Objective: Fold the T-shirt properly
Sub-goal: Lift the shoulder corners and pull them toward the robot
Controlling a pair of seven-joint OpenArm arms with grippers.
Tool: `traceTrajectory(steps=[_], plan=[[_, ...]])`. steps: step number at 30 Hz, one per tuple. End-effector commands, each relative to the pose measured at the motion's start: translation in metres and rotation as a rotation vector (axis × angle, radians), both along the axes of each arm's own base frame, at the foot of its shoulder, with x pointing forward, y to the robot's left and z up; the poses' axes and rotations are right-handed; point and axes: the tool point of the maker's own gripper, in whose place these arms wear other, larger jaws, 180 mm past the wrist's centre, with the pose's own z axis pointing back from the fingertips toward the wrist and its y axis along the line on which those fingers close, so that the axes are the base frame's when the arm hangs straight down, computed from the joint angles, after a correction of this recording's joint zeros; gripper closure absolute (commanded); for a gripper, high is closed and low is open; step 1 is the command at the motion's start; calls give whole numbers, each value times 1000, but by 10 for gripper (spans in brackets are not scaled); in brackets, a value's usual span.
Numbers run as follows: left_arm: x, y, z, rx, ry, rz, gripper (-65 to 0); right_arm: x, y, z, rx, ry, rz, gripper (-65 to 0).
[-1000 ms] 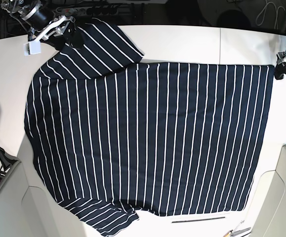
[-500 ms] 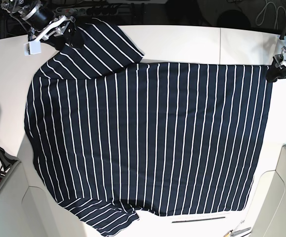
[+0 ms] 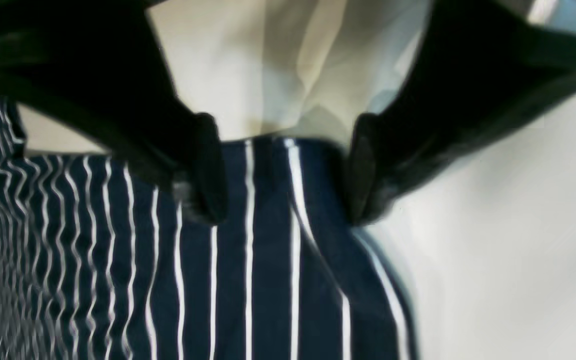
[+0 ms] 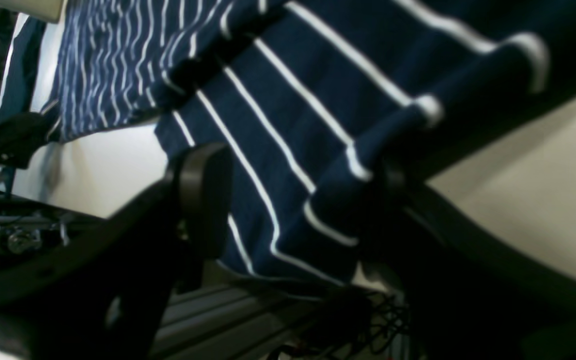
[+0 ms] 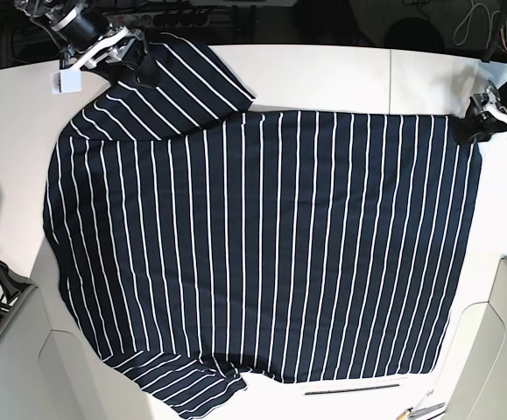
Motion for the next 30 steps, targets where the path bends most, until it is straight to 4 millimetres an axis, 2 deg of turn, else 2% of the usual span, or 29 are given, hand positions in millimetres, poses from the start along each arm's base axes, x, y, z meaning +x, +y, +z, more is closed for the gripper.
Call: traceTrajectory(steps=[1,2,4,6,7,13,16,23,30], plan=[[-14,3,-9,33,77,-31,-204,-2,0,2,0,0,11,-359],[-13,3,-8,33,70,-28,-140,-2,0,2,-1,0,12,-324],[-9,5,-6,34,48,-18,-51,-2,0,2,-1,0,12,-204],[-4,6,-2,36,16,-5,0,-2,0,2,-1,0,12,-64],[-2,7,-1,37,1,3,0,-2,0,2,-1,-1,12,0],[8,9,8,49,-39,1,0,2,-4,13,-37,-15,49,0],[13,15,17,69,-59,-4,0,10,-10,32,-61,-43,65,0],[27,46,54,63,-184,113,0,34,-33,76,-101,-162,22,0],[44,46,69,35,-250,130,0,61,-35,97,-114,-261,17,0]])
